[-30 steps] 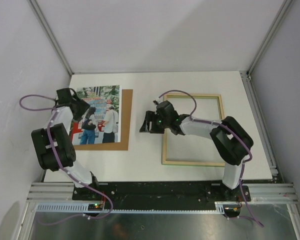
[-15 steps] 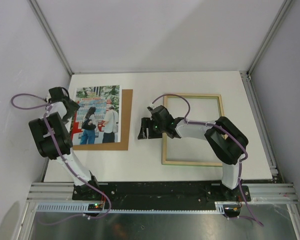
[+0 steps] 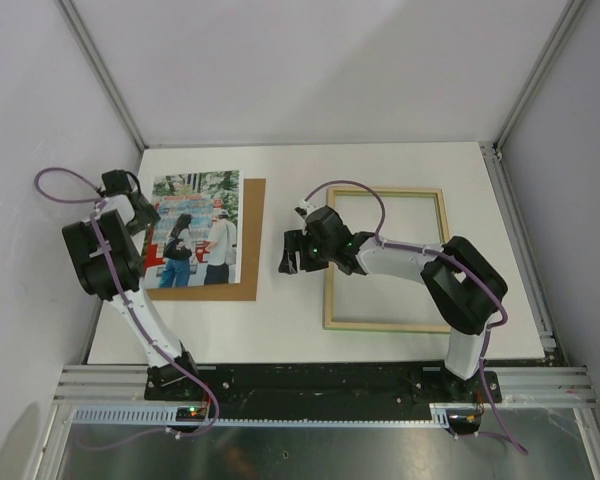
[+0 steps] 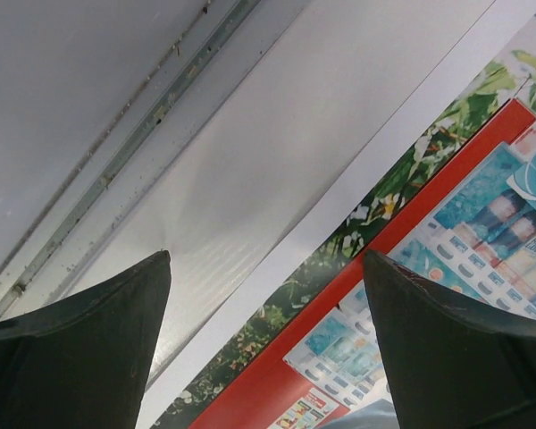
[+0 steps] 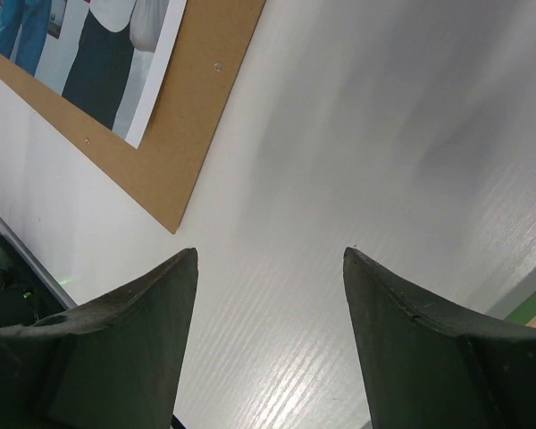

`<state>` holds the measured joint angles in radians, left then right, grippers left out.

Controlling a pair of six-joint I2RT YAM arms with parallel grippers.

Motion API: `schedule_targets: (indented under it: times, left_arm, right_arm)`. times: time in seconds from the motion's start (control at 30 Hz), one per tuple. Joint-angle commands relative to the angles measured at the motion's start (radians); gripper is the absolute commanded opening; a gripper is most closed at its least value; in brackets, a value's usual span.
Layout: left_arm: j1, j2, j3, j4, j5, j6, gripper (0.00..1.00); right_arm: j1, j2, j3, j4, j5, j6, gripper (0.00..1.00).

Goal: Put the photo into the frame
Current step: Move the photo to the center of the board.

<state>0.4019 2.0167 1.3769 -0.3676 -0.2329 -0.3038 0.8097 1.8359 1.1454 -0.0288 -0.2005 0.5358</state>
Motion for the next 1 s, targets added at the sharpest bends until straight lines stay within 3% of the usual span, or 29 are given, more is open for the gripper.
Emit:
schedule_targets:
  times: [0.0, 0.57, 0.97]
  left_arm:
    - [0.005, 0.044, 0.054, -0.057, 0.011, 0.101, 0.93]
    - [-0.058, -0.015, -0.045, -0.077, 0.260, 0.128, 0.93]
    - [-0.146, -0.104, -0.173, -0.076, 0.376, 0.112, 0.93]
  right_arm:
    - [-0.013, -0.040, -0.014, 0.067, 0.015, -0.035, 0.71]
    - [-0.036, -0.038, -0.067, 0.151, -0.017, -0.017, 0.71]
    - [-0.043, 0.089, -0.052, 0.328, -0.079, 0.096, 0.71]
